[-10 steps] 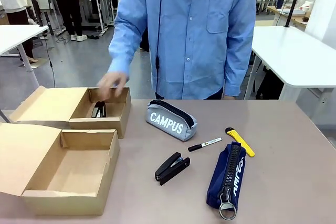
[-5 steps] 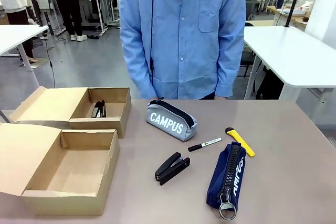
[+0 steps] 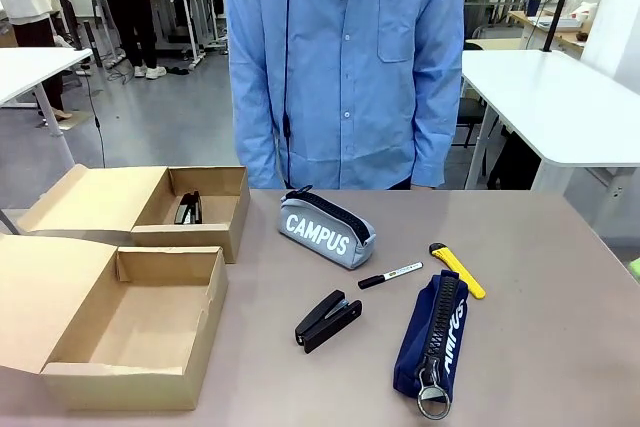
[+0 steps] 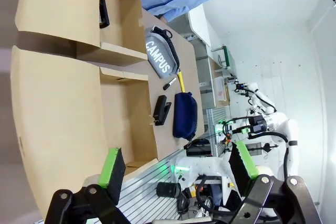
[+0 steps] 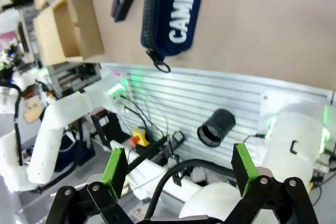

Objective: Place items inside the box.
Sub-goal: Pick up a Pencil pouch or Stapler and place it inside the Mailer Box closest to the robot.

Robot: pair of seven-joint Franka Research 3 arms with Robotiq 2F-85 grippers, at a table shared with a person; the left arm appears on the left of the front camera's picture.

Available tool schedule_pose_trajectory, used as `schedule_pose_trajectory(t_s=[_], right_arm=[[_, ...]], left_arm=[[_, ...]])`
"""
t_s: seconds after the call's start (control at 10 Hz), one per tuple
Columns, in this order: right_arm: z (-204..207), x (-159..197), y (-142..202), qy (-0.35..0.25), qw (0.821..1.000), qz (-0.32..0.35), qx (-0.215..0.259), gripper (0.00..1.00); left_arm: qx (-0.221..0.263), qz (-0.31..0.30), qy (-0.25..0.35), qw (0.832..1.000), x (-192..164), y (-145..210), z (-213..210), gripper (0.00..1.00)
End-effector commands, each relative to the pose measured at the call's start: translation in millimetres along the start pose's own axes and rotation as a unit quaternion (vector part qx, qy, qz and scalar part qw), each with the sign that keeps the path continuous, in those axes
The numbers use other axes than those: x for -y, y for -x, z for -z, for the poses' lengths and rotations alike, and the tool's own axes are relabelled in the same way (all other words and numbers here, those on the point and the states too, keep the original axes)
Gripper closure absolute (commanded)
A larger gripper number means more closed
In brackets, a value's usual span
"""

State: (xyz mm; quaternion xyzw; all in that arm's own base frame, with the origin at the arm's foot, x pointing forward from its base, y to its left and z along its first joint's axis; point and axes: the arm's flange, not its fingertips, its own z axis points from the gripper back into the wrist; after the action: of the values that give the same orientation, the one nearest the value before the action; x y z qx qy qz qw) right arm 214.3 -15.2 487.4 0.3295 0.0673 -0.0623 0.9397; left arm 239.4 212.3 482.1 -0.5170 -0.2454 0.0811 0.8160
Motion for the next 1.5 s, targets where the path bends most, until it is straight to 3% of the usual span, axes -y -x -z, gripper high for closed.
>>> schedule_pose_trajectory(t_s=[0.0,0.3,0.4,0.5,0.6,0.8,0.9,1.1,1.2,1.3,1.4], right_arm=[[62,-35,-19,0.034,0.993,0.063,-0.098,0.00],[141,-71,-34,0.048,0.969,0.208,-0.125,0.00],[155,-80,-32,0.035,0.964,0.206,-0.162,0.00],[156,-81,-26,0.053,0.966,0.187,-0.170,0.00],[144,-73,-36,0.066,0.969,0.194,-0.141,0.00],[159,-80,-34,0.067,0.966,0.193,-0.158,0.00],[126,-57,-31,0.009,0.969,0.191,-0.158,0.00],[45,7,-23,-0.097,0.960,0.262,-0.015,0.00],[9,51,-18,-0.124,0.968,0.218,0.017,0.00],[-10,96,-16,-0.128,0.980,0.152,-0.015,0.00],[-19,145,-17,-0.171,0.980,0.089,-0.054,0.00]], left_arm=[[0.006,0.010,0.014,1.000,2,0,0,0.00],[0.006,0.010,0.014,1.000,2,0,0,0.00],[0.006,0.010,0.014,1.000,2,0,0,0.00],[0.006,0.010,0.014,1.000,2,0,0,0.00],[0.006,0.010,0.014,1.000,2,0,0,0.00],[0.006,0.010,0.014,1.000,2,0,0,0.00],[0.006,0.010,0.014,1.000,2,0,0,0.00],[0.006,0.010,0.014,1.000,2,0,0,0.00],[0.006,0.010,0.014,1.000,2,0,0,0.00],[0.006,0.010,0.014,1.000,2,0,0,0.00],[0.006,0.010,0.014,1.000,2,0,0,0.00]])
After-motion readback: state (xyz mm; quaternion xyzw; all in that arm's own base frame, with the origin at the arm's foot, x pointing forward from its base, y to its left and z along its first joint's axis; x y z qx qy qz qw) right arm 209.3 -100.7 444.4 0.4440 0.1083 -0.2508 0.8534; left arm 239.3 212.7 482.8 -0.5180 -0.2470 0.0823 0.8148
